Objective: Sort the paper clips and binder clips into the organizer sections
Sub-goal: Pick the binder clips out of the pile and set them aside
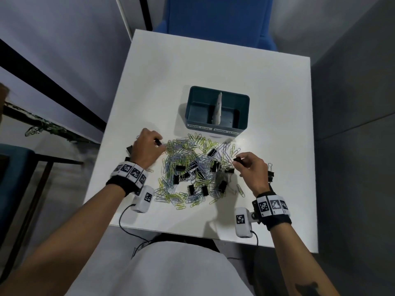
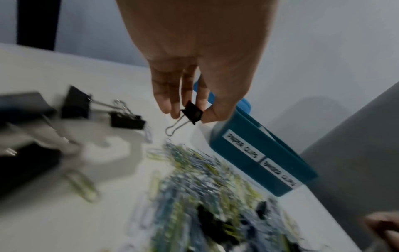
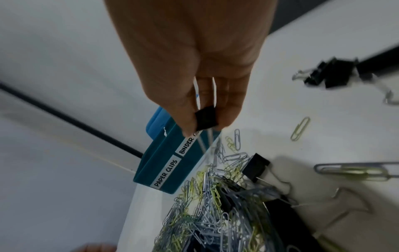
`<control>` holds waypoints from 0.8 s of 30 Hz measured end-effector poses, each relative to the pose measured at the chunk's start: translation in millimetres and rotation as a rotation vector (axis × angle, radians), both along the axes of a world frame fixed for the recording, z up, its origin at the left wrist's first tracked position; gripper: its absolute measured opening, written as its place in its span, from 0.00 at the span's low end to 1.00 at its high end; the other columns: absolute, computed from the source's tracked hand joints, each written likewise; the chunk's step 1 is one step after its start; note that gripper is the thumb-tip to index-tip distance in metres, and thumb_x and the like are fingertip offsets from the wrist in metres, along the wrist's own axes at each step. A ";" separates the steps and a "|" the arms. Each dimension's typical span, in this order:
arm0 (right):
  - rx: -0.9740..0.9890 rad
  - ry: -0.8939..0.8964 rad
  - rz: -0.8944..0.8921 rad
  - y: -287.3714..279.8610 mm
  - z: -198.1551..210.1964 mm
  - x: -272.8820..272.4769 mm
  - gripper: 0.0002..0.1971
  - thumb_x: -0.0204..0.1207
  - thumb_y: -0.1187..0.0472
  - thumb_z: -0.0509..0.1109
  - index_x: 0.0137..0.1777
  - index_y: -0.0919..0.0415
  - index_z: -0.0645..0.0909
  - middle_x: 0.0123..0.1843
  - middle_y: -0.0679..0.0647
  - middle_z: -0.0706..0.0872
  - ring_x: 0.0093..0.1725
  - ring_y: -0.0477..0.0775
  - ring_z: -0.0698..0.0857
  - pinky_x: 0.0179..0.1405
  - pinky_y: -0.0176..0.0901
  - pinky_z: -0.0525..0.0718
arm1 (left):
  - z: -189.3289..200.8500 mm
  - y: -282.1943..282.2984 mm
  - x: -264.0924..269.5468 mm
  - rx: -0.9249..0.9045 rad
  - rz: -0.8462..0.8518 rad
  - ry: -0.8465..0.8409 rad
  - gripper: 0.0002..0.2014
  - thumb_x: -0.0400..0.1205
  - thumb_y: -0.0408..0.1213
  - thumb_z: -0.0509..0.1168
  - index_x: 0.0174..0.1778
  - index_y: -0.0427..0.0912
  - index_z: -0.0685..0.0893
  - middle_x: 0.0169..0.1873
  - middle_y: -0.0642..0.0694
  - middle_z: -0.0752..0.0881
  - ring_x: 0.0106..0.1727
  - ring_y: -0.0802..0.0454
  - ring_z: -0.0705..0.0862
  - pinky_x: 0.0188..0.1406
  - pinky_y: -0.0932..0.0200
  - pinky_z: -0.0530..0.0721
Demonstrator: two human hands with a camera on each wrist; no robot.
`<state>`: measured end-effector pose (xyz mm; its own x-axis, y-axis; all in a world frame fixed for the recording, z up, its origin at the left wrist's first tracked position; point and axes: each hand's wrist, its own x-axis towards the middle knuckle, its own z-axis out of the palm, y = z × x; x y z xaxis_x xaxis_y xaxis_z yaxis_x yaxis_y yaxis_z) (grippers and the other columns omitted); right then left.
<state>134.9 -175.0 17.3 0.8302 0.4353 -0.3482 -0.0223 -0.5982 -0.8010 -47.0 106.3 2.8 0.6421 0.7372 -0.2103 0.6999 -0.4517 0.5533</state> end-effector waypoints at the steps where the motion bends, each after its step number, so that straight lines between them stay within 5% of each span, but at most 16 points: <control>1: 0.003 0.006 0.003 -0.5 0.0 -0.8 0.08 0.71 0.63 0.79 0.47 0.54 0.86 0.38 0.50 0.89 0.39 0.49 0.87 0.43 0.46 0.88 | -1.6 9.1 -7.6 0.042 0.021 0.088 0.12 0.72 0.39 0.74 0.50 0.43 0.86 0.53 0.42 0.79 0.47 0.43 0.83 0.48 0.50 0.83; 6: -0.021 -0.025 0.073 6.6 3.5 -11.8 0.07 0.71 0.64 0.79 0.46 0.55 0.86 0.37 0.50 0.88 0.37 0.47 0.85 0.37 0.26 0.79 | -15.3 29.5 -30.5 0.059 -0.077 0.310 0.14 0.74 0.33 0.71 0.55 0.39 0.83 0.56 0.37 0.77 0.51 0.35 0.81 0.46 0.49 0.79; 14: 0.054 0.077 0.001 18.5 3.6 -13.8 0.08 0.68 0.64 0.80 0.43 0.52 0.87 0.40 0.51 0.91 0.43 0.54 0.90 0.51 0.56 0.90 | -2.2 -8.3 -18.2 0.265 -0.310 0.178 0.15 0.78 0.38 0.69 0.59 0.41 0.81 0.56 0.41 0.80 0.57 0.43 0.77 0.51 0.46 0.80; 18: 0.105 0.119 -0.019 22.1 9.7 -14.5 0.08 0.68 0.64 0.80 0.42 0.51 0.88 0.40 0.52 0.91 0.45 0.56 0.90 0.48 0.57 0.90 | 19.2 -71.3 20.1 -0.009 -0.622 -0.007 0.23 0.81 0.44 0.67 0.73 0.48 0.74 0.68 0.47 0.77 0.68 0.49 0.74 0.67 0.50 0.72; 21: 0.166 0.133 -0.038 25.2 20.2 -15.7 0.07 0.70 0.66 0.79 0.43 0.54 0.88 0.40 0.53 0.91 0.42 0.54 0.89 0.39 0.49 0.88 | 16.9 -101.6 44.3 -0.253 -0.715 -0.015 0.30 0.80 0.47 0.69 0.77 0.52 0.70 0.70 0.49 0.76 0.67 0.53 0.73 0.65 0.54 0.72; 24: 0.222 0.162 -0.066 26.6 30.0 -15.0 0.06 0.72 0.68 0.77 0.46 0.58 0.88 0.40 0.54 0.90 0.40 0.50 0.87 0.34 0.44 0.87 | 14.5 -112.7 57.2 -0.486 -0.612 -0.122 0.20 0.80 0.44 0.70 0.67 0.44 0.80 0.61 0.46 0.84 0.58 0.53 0.82 0.55 0.57 0.80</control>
